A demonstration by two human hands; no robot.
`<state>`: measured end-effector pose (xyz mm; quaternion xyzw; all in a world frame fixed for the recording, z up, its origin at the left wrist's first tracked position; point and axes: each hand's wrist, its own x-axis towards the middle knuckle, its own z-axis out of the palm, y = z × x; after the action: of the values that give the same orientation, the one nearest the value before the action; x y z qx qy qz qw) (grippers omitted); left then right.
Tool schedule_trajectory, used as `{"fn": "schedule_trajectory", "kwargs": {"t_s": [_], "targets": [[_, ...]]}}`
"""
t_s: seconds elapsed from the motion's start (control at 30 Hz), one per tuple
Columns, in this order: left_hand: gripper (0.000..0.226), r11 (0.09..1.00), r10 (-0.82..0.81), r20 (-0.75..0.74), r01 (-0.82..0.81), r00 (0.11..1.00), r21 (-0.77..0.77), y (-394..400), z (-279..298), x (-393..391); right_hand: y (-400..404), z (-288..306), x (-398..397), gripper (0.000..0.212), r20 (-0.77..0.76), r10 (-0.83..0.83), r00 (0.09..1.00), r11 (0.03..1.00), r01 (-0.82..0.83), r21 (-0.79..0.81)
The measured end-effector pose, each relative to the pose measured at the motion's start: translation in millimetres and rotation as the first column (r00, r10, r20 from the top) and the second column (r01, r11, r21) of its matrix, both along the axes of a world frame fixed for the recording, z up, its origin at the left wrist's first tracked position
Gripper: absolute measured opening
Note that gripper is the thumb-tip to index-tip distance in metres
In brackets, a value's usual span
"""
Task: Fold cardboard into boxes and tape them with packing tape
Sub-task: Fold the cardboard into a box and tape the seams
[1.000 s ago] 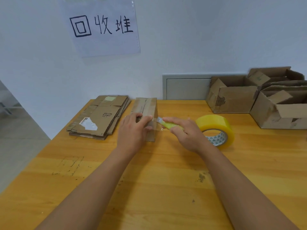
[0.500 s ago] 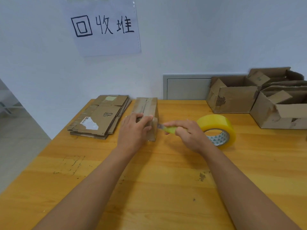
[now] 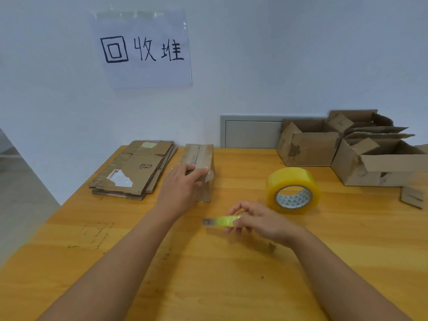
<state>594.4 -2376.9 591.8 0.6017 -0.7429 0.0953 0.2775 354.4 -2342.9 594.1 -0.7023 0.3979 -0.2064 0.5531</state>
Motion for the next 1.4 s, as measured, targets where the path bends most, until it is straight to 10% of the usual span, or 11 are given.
{"fn": "schedule_trajectory", "kwargs": {"t_s": [0.33, 0.67, 0.93, 1.4], "targets": [[0.036, 0.992, 0.011, 0.082, 0.000, 0.997, -0.127, -3, -5, 0, 9, -31, -3, 0.012, -0.452, -0.069, 0.889, 0.904, -0.136, -0.406], [0.035, 0.993, 0.091, -0.218, -0.105, 0.972, -0.054, 1, -22, -2, -25, 7, 62, 0.072, -0.072, -0.316, 0.946, 0.863, 0.255, -0.435], [0.096, 0.980, 0.129, -0.692, 0.015, 0.710, 0.199, 14, -24, -13, -34, -12, 88, 0.085, 0.043, -0.364, 0.930, 0.899, 0.363, -0.244], [0.078, 0.972, 0.129, -0.954, 0.154, 0.272, 0.176, 69, -18, -27, -8, -25, 69, 0.059, 0.297, -0.370, 0.880, 0.868, 0.442, -0.227]]}}
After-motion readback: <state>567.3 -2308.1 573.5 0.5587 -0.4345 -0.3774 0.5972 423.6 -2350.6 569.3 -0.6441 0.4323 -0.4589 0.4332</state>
